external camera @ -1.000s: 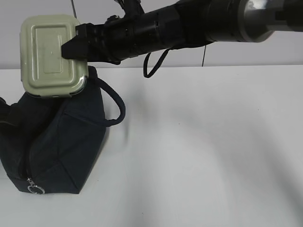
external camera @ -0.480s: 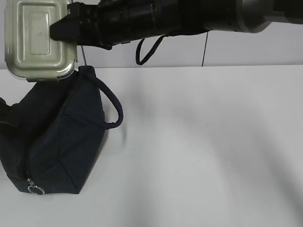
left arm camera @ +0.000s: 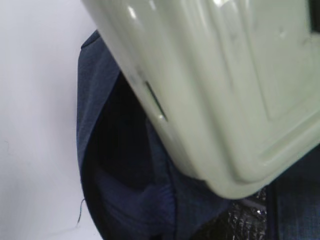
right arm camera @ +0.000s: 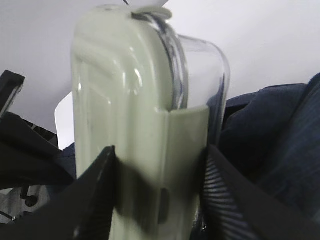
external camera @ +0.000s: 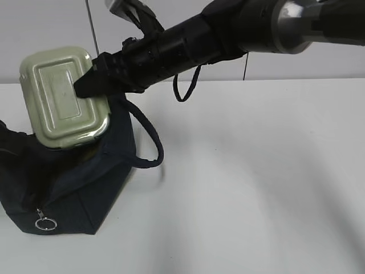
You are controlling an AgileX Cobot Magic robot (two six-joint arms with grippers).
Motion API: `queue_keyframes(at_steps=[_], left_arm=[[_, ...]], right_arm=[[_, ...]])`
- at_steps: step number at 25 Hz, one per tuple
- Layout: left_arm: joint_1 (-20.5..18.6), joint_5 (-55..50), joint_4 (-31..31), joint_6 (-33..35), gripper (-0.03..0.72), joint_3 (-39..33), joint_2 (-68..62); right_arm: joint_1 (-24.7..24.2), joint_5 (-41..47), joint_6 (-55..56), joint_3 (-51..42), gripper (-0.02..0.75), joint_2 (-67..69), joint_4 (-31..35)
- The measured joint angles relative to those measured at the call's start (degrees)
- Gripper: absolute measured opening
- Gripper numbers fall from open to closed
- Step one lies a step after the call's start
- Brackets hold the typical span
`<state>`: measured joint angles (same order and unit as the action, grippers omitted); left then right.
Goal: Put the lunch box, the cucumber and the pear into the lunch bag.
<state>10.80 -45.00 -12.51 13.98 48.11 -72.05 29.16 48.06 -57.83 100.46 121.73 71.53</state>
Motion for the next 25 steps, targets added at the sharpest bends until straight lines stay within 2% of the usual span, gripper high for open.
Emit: queue_keyframes(at_steps=[14,23,25], left_arm=[[0.00,0.50,0.00,-0.14,-0.016,0.00,0.00],[0.00,0.51,0.00,-0.14,-0.016,0.00,0.00],[0.00,0.51,0.00,-0.19,-0.016,0.00,0.00]], right_arm=[[0.01,5.58,0.03,0.00,0.353,-6.72,-2.89],[0.01,4.22,-0.07,0.00,0.353,-5.42,-5.87],[0.01,2.68,-0.07,0.00,0.352,-4.57,-8.31]])
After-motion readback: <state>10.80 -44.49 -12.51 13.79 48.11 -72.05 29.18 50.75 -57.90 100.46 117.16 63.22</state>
